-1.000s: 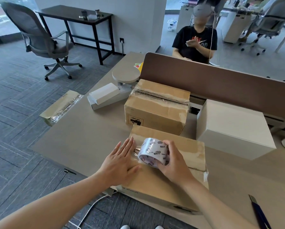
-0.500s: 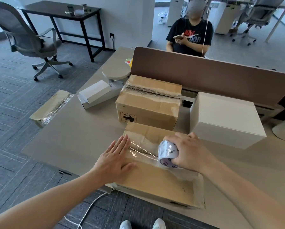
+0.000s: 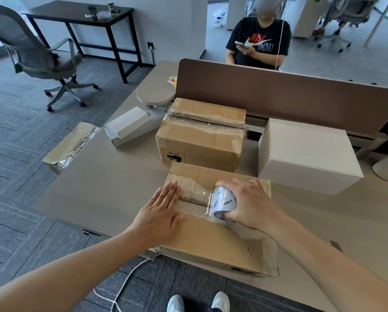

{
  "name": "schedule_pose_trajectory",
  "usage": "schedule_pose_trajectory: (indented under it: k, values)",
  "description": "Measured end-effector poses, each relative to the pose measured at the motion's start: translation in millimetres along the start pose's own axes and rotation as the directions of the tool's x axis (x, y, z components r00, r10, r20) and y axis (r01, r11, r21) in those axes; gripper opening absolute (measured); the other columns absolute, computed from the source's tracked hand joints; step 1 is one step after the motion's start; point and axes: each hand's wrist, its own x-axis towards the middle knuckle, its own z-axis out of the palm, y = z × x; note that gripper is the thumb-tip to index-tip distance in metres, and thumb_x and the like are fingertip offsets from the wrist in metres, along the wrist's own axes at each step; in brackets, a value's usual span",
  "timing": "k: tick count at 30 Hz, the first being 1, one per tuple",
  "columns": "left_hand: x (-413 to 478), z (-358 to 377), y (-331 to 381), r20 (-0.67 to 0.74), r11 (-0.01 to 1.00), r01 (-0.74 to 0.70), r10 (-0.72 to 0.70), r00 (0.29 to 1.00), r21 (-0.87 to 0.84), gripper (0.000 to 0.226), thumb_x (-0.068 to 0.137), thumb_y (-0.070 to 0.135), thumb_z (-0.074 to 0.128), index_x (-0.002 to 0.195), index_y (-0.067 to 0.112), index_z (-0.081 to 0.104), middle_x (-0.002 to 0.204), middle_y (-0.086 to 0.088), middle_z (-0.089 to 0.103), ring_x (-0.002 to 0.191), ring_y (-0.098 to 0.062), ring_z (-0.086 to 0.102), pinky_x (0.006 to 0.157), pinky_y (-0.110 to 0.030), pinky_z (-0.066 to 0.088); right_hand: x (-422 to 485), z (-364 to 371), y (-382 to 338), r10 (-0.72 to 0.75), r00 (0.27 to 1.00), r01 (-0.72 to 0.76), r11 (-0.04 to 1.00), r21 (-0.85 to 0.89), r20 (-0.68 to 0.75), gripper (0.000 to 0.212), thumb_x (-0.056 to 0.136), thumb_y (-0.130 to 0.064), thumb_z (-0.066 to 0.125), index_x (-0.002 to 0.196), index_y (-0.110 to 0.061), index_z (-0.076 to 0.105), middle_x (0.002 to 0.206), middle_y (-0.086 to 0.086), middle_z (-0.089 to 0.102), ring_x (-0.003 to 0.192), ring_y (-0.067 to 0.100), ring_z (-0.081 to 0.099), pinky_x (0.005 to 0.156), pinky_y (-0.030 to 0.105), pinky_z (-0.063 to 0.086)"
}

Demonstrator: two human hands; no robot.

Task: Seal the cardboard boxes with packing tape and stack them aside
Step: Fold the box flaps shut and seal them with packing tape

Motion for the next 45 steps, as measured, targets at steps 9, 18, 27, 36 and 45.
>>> schedule_pose_trajectory:
  k: [9,18,27,36,45]
  values:
    - [3,-1,27,0.005,0.999,-0.022,0.022,1.000,-0.039,0.107,0.089,0.084,0.013,0.156,0.001,0.004,0.164,-0.013,-0.001,0.152,-0.026,-0.005,0.120,-0.039,0.000,0,0,-3,0.004,1.000,-0.004,0.996,0.086,0.003,0.075,0.067,-0.053,0.078,0.134,-0.035,0.049,0.108,-0.011,0.055,0.107,0.011,0.049,0.093,0.022,0.026]
    - [5,0,31,0.039,0.999,-0.021,0.022,0.999,-0.044,0.110,0.084,0.088,0.008,0.155,0.006,-0.012,0.163,-0.010,-0.020,0.148,-0.026,-0.026,0.121,-0.042,-0.010,5,1,-13,-0.002,1.000,0.001,0.999,0.041,0.019,0.074,0.071,-0.048,0.076,0.137,-0.030,0.047,0.111,-0.009,0.050,0.106,0.016,0.050,0.086,0.022,0.032]
    - [7,-1,51,0.055,0.997,0.006,-0.002,0.999,-0.074,0.104,0.089,0.082,0.013,0.152,0.007,-0.022,0.159,-0.009,-0.031,0.145,-0.021,-0.034,0.123,-0.041,-0.010,7,1,-15,-0.013,1.000,0.013,0.999,0.040,0.009,0.073,0.072,-0.045,0.076,0.137,-0.029,0.047,0.113,-0.008,0.051,0.107,0.015,0.050,0.082,0.020,0.030]
    - [12,-7,60,0.064,0.997,0.022,-0.017,0.998,-0.077,0.098,0.091,0.076,0.014,0.154,0.010,-0.019,0.160,-0.007,-0.028,0.145,-0.022,-0.035,0.122,-0.042,-0.015,-6,-6,4,-0.012,0.999,0.018,0.981,0.192,-0.035,0.077,0.063,-0.055,0.080,0.123,-0.033,0.038,0.121,-0.015,0.046,0.113,0.008,0.043,0.096,0.024,0.035]
    - [23,4,75,0.018,0.992,-0.079,0.081,0.997,-0.095,0.099,0.091,0.077,0.012,0.152,0.008,-0.024,0.161,-0.010,-0.027,0.147,-0.018,-0.030,0.124,-0.040,-0.005,-33,13,24,0.041,0.993,0.020,0.868,0.497,-0.112,0.057,0.072,-0.051,0.078,0.116,-0.029,0.048,0.106,-0.017,0.059,0.093,-0.003,0.059,0.069,0.007,0.044]
